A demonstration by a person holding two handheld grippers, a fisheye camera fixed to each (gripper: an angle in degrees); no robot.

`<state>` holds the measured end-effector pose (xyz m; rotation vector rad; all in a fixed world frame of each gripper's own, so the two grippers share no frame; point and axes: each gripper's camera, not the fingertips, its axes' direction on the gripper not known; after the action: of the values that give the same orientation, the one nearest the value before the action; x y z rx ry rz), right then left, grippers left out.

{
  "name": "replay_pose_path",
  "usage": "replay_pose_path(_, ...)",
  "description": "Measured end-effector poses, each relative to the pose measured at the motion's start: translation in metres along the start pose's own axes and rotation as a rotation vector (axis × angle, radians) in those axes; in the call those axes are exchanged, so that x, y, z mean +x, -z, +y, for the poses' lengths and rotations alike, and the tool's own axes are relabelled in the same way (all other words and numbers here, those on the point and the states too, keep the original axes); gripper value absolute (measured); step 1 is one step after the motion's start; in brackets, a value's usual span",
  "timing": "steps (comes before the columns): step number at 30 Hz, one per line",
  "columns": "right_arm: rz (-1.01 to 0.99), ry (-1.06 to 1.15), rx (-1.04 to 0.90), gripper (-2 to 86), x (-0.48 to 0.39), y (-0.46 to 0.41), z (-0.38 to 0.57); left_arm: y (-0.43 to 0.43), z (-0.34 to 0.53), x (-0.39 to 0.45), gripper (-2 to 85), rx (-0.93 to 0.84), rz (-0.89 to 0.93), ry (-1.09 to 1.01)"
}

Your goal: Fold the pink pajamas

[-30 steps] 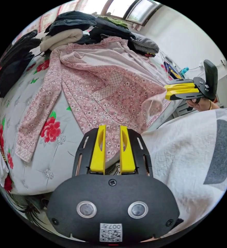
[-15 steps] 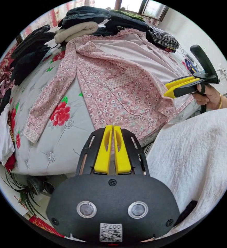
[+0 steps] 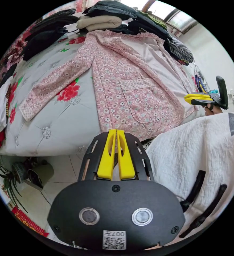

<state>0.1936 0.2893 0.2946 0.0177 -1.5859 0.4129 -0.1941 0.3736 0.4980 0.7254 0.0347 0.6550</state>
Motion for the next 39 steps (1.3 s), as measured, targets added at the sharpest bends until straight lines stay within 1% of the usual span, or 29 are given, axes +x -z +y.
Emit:
replay_pose_path(4, -0.042, -0.07, 0.162, 3.5, 0.03, 0.039, -0.043, 0.015, -0.011, -0.012, -1.0, 0.071, -0.011, 0.031)
replay_pose_path(7, -0.075, -0.041, 0.241, 4.2, 0.04, 0.054, -0.096, 0.023, -0.036, -0.021, -1.0, 0.121, -0.028, 0.021)
replay_pose_path(11, -0.127, -0.048, 0.252, 5.3, 0.047, 0.052, -0.178, 0.018, -0.087, -0.037, -1.0, 0.151, -0.023, 0.003)
replay_pose_path(13, -0.192, -0.132, 0.222, 5.5, 0.064, 0.037, -0.23, 0.013, -0.109, -0.043, -0.9, 0.155, -0.02, -0.01)
replay_pose_path(14, -0.217, -0.17, 0.215, 5.4, 0.071, 0.033, -0.241, 0.009, -0.123, -0.047, -0.9, 0.149, -0.019, -0.014)
replay_pose_path(16, -0.351, -0.346, 0.177, 4.9, 0.104, 0.009, -0.275, 0.003, -0.141, -0.052, -0.9, 0.15, -0.026, -0.031)
replay_pose_path(19, -0.503, -0.53, 0.157, 3.1, 0.14, -0.019, -0.297, -0.01, -0.164, -0.063, -0.9, 0.131, -0.036, -0.037)
replay_pose_path(21, -0.555, -0.585, 0.182, 1.8, 0.153, -0.021, -0.304, -0.02, -0.175, -0.074, -1.0, 0.111, -0.025, -0.023)
replay_pose_path(23, -0.517, -0.573, 0.228, 0.8, 0.16, -0.007, -0.31, -0.026, -0.18, -0.082, -1.0, 0.093, -0.02, -0.016)
replay_pose_path(26, -0.337, -0.426, 0.302, 0.1, 0.158, 0.035, -0.323, -0.031, -0.184, -0.092, -1.0, 0.091, -0.005, -0.02)
replay_pose_path(28, -0.106, -0.273, 0.391, 0.0, 0.147, 0.074, -0.327, -0.031, -0.186, -0.098, -1.0, 0.091, 0.012, -0.008)
replay_pose_path(29, -0.064, -0.238, 0.402, 0.1, 0.145, 0.081, -0.327, -0.031, -0.187, -0.101, -1.0, 0.095, 0.014, -0.001)
replay_pose_path(31, 0.02, -0.158, 0.361, 0.4, 0.144, 0.088, -0.329, -0.032, -0.188, -0.104, -1.0, 0.098, 0.024, 0.007)
replay_pose_path(33, 0.024, -0.183, 0.287, 1.2, 0.155, 0.08, -0.325, -0.033, -0.189, -0.106, -1.0, 0.102, 0.032, 0.015)
replay_pose_path(35, -0.029, -0.269, 0.26, 1.9, 0.178, 0.074, -0.315, -0.033, -0.188, -0.108, -1.0, 0.104, 0.04, 0.028)
replay_pose_path(37, -0.266, -0.439, 0.26, 2.5, 0.217, 0.065, -0.303, -0.033, -0.189, -0.109, -1.0, 0.103, 0.04, 0.037)
replay_pose_path(38, -0.337, -0.479, 0.263, 2.6, 0.227, 0.062, -0.3, -0.033, -0.19, -0.108, -1.0, 0.099, 0.033, 0.034)
replay_pose_path(39, -0.459, -0.557, 0.282, 2.8, 0.243, 0.056, -0.295, -0.033, -0.191, -0.107, -1.0, 0.094, 0.027, 0.031)
